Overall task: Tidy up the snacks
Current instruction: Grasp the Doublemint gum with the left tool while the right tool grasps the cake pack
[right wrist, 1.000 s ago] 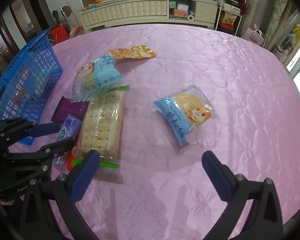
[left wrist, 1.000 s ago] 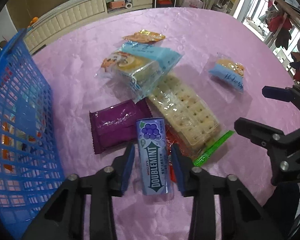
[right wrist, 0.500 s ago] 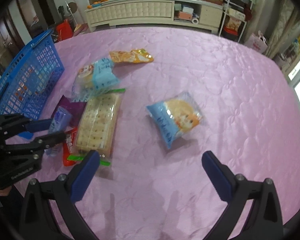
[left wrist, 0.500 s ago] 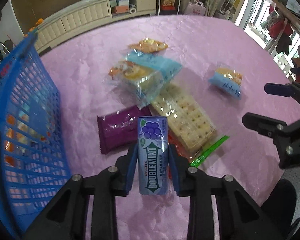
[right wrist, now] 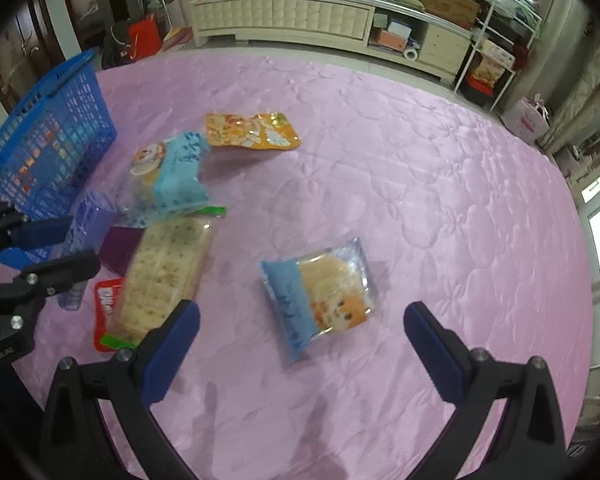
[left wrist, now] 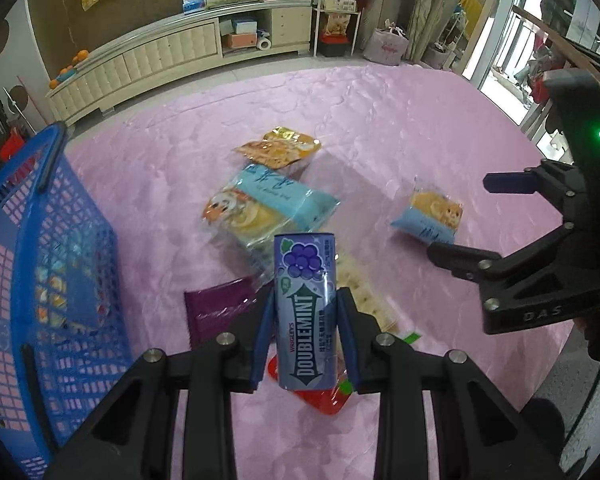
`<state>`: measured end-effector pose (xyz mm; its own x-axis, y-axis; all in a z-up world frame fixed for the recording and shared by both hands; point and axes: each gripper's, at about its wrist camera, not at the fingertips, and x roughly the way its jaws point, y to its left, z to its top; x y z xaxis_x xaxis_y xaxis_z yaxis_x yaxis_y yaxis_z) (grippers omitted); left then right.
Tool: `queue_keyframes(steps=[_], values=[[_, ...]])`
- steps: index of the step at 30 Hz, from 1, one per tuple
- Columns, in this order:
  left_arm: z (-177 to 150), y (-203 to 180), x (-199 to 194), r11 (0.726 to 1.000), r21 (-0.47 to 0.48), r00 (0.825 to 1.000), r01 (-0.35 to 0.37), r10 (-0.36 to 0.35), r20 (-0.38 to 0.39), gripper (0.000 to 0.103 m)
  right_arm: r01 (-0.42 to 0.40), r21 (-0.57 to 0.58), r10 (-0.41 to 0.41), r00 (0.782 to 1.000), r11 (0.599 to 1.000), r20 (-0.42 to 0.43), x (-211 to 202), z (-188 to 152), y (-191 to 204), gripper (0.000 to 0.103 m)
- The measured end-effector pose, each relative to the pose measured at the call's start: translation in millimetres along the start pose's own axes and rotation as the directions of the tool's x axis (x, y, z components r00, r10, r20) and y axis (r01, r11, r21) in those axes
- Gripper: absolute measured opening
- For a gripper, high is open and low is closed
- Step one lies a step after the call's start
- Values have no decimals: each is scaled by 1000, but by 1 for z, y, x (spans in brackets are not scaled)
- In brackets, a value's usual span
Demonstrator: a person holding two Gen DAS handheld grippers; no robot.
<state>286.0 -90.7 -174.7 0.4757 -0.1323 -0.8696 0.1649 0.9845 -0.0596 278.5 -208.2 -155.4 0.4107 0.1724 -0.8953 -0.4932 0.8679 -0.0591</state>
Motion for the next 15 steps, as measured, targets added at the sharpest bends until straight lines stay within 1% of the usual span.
queue_keyframes(steps=[4,9,11,13,15], values=[[7,-10,9,1000,15,1000,11,-10,-6,28,-19,0,19,999,1000,-26,14,2,-14,103],[12,-16,21,999,29,1000,17,-16,-18,28,-52,-46,49,997,998,-53,35,2,-20,103],[13,-19,25,999,29,1000,14,-14,-26,28,-70,-49,67,996,996,-59,43,4,-23,103],[12,-20,30,999,30,999,14,-12,-34,28,-80,-41,78,996,996,-39,48,7,-25,103],[13,-23,32,999,35,999,10,-9,-39,28,-117,-48,115,993,992,-38,55,7,-27,98]])
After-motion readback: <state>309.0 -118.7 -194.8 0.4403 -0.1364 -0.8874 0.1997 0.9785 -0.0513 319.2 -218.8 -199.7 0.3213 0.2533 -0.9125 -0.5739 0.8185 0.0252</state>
